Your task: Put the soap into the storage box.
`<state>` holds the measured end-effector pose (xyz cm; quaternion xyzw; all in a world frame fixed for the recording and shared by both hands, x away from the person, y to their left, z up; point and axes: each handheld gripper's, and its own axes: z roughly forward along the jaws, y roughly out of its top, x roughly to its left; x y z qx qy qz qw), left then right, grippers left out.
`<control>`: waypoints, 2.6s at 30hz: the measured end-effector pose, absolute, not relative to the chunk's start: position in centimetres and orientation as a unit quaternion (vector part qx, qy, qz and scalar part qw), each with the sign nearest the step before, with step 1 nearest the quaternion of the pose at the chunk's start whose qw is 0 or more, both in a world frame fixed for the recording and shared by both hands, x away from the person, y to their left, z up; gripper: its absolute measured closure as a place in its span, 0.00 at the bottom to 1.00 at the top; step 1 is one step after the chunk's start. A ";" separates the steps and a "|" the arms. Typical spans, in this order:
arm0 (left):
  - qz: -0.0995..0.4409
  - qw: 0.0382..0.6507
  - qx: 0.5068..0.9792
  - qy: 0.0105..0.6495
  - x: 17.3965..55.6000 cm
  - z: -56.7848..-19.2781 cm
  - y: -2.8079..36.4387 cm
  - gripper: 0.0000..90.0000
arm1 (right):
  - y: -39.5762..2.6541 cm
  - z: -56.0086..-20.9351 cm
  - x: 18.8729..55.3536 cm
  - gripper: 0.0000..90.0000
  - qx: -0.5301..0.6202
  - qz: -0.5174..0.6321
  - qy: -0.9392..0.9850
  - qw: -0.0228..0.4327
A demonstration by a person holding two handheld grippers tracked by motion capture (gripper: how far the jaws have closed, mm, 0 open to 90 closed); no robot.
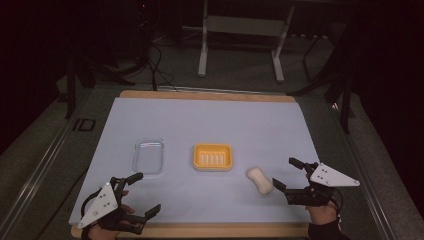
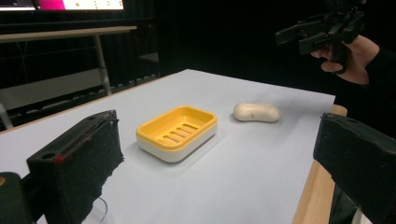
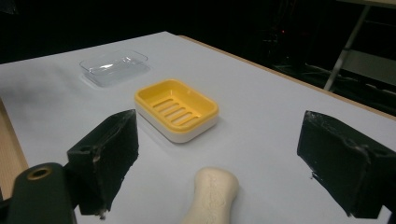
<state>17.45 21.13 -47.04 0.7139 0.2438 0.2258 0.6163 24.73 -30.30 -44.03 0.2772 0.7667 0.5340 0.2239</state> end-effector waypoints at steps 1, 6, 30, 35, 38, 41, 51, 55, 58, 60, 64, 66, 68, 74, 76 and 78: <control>0.226 0.616 0.714 0.244 17.4 -47.0 21.1 0.01 | -30.3 -44.0 24.7 0.14 0.277 0.534 0.767 0.224; 0.225 0.617 0.713 0.247 17.5 -47.0 21.0 0.01 | -30.1 -44.3 24.8 0.14 0.264 0.533 0.775 0.213; 0.223 0.596 0.732 0.243 17.6 -47.4 20.7 0.01 | -28.7 -44.3 27.4 0.15 0.184 0.460 0.860 0.124; 0.220 0.594 0.735 0.241 17.6 -47.4 20.5 0.01 | -28.1 -44.1 27.5 0.16 0.174 0.421 0.881 0.127; 0.218 0.594 0.736 0.241 17.6 -47.5 20.5 0.01 | -27.4 -44.0 27.5 0.15 0.175 0.370 0.906 0.112; 0.217 0.593 0.737 0.240 17.6 -47.5 20.5 0.01 | -27.0 -43.9 27.6 0.13 0.176 0.340 0.918 0.105; 0.215 0.591 0.740 0.239 17.5 -47.5 20.4 0.01 | -26.6 -43.9 27.7 0.13 0.191 0.289 0.934 0.090; 0.214 0.591 0.740 0.238 17.6 -47.5 20.4 0.01 | -26.6 -44.1 27.7 0.13 0.207 0.267 0.937 0.085; 0.213 0.591 0.741 0.238 17.5 -47.5 20.3 0.01 | -26.5 -44.2 27.8 0.13 0.220 0.249 0.939 0.085; 0.213 0.591 0.741 0.238 17.5 -47.5 20.3 0.01 | -26.4 -44.3 27.8 0.12 0.225 0.239 0.942 0.077; 0.213 0.590 0.742 0.238 17.6 -47.5 20.3 0.01 | -26.1 -44.6 27.8 0.12 0.236 0.200 0.948 0.070; 0.212 0.589 0.742 0.239 17.6 -47.5 20.2 0.01 | -26.1 -44.6 27.9 0.13 0.239 0.188 0.951 0.059; 0.211 0.589 0.742 0.238 17.6 -47.5 20.2 0.01 | -26.0 -44.7 27.9 0.13 0.247 0.177 0.951 0.051; 0.210 0.589 0.743 0.238 17.6 -47.5 20.2 0.01 | -25.7 -44.9 28.0 0.13 0.263 0.142 0.953 0.042; 0.209 0.589 0.744 0.238 17.6 -47.5 20.2 0.01 | -25.6 -45.0 28.0 0.14 0.270 0.132 0.953 0.037; 0.208 0.590 0.743 0.237 17.6 -47.5 20.2 0.01 | -25.5 -45.2 27.9 0.14 0.276 0.117 0.954 0.036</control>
